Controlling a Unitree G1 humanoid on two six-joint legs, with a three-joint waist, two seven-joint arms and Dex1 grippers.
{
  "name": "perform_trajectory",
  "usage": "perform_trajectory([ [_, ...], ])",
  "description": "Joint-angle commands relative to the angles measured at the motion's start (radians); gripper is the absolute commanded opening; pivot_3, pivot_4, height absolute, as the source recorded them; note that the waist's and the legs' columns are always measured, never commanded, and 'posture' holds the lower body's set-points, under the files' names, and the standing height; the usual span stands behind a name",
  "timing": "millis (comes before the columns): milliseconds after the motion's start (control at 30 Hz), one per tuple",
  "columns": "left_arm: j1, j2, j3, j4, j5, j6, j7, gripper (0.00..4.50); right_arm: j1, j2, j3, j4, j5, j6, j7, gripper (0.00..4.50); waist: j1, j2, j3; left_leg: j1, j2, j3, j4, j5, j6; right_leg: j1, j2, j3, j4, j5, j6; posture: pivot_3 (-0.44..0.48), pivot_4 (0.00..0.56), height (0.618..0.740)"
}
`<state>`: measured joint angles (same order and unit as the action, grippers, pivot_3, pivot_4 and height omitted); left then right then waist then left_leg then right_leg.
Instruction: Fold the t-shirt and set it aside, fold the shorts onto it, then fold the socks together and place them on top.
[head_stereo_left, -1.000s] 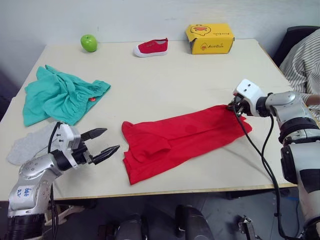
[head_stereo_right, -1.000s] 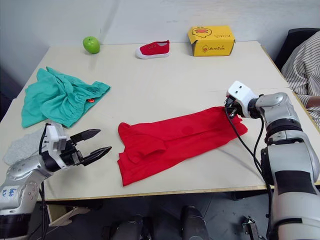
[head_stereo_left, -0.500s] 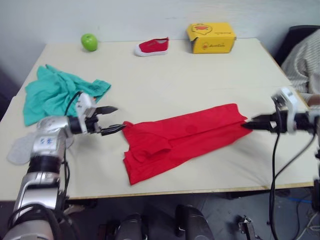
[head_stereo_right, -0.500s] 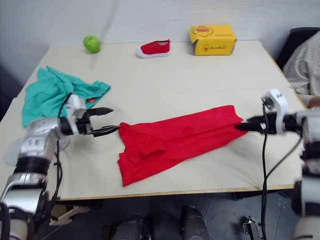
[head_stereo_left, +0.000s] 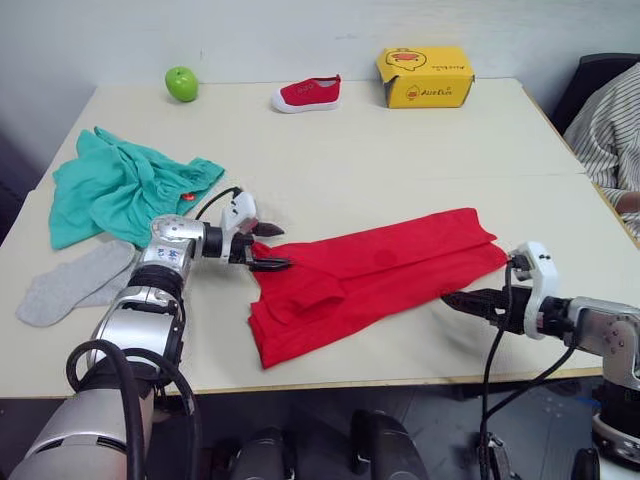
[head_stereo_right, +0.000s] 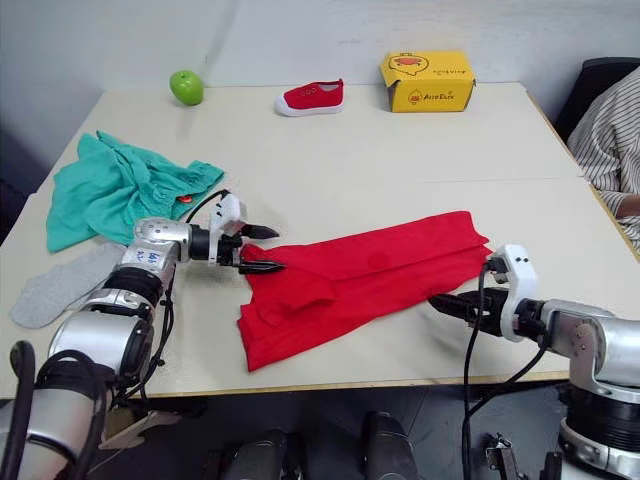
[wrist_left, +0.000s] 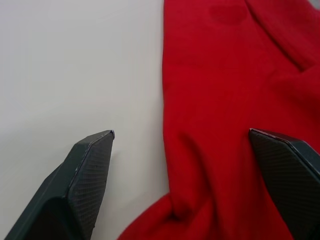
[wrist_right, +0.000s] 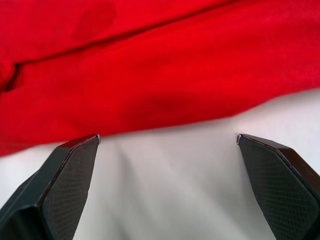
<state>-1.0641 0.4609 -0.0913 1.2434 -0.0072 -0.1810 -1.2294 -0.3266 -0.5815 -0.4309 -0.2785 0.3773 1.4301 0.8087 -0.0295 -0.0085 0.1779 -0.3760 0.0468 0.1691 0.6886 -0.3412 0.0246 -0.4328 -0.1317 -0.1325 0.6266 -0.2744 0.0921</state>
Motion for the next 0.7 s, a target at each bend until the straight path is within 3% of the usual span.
perform_trajectory([
  [33,-0.027,-0.004,-0.004,0.016,0.030,0.015,0.000,4.12,-0.024,0.047,0.030,0.015,0.022,-0.066,-0.063,4.12,0.000,-0.002,-0.001,0.000,0.000,0.000,0.000,0.000,0.000,0.000,0.000,0.000,0.000,0.000,0.000,0.000,0.150,0.740],
  [133,-0.019,0.000,0.008,0.009,0.021,0.017,-0.062,3.40,-0.029,0.056,0.044,0.050,0.029,-0.129,-0.082,3.32,0.000,-0.002,-0.001,0.001,0.000,0.000,0.001,0.000,0.000,0.000,0.000,0.000,0.001,0.000,0.000,0.000,0.150,0.740],
  [433,0.048,0.040,0.062,-0.068,-0.020,0.047,-0.120,0.45,-0.106,0.023,0.105,0.222,0.030,-0.316,-0.099,0.10,-0.003,-0.002,-0.001,0.000,0.000,0.001,0.000,0.000,0.000,0.000,0.000,0.000,0.001,0.000,0.000,0.000,0.150,0.740],
  [500,0.088,0.053,0.075,-0.117,-0.037,0.078,-0.132,0.03,-0.143,0.008,0.134,0.283,0.019,-0.363,-0.096,0.00,-0.002,-0.002,0.000,0.000,0.000,0.001,0.000,0.000,0.000,0.000,0.000,0.001,0.001,0.000,0.000,0.000,0.150,0.740],
  [600,0.156,0.077,0.085,-0.214,-0.057,0.123,-0.140,0.03,-0.204,-0.014,0.185,0.386,-0.002,-0.444,-0.075,0.00,-0.006,-0.002,-0.001,0.001,0.000,0.001,0.000,0.000,0.000,0.000,0.000,0.001,0.001,0.000,0.000,0.000,0.150,0.740],
  [700,0.268,0.104,0.107,-0.415,-0.106,0.236,-0.123,0.03,-0.303,-0.030,0.252,0.541,-0.044,-0.558,-0.046,0.00,-0.018,-0.002,-0.001,0.001,0.001,0.001,0.000,0.000,0.000,0.000,0.000,0.001,0.001,0.000,0.000,0.000,0.150,0.740],
])
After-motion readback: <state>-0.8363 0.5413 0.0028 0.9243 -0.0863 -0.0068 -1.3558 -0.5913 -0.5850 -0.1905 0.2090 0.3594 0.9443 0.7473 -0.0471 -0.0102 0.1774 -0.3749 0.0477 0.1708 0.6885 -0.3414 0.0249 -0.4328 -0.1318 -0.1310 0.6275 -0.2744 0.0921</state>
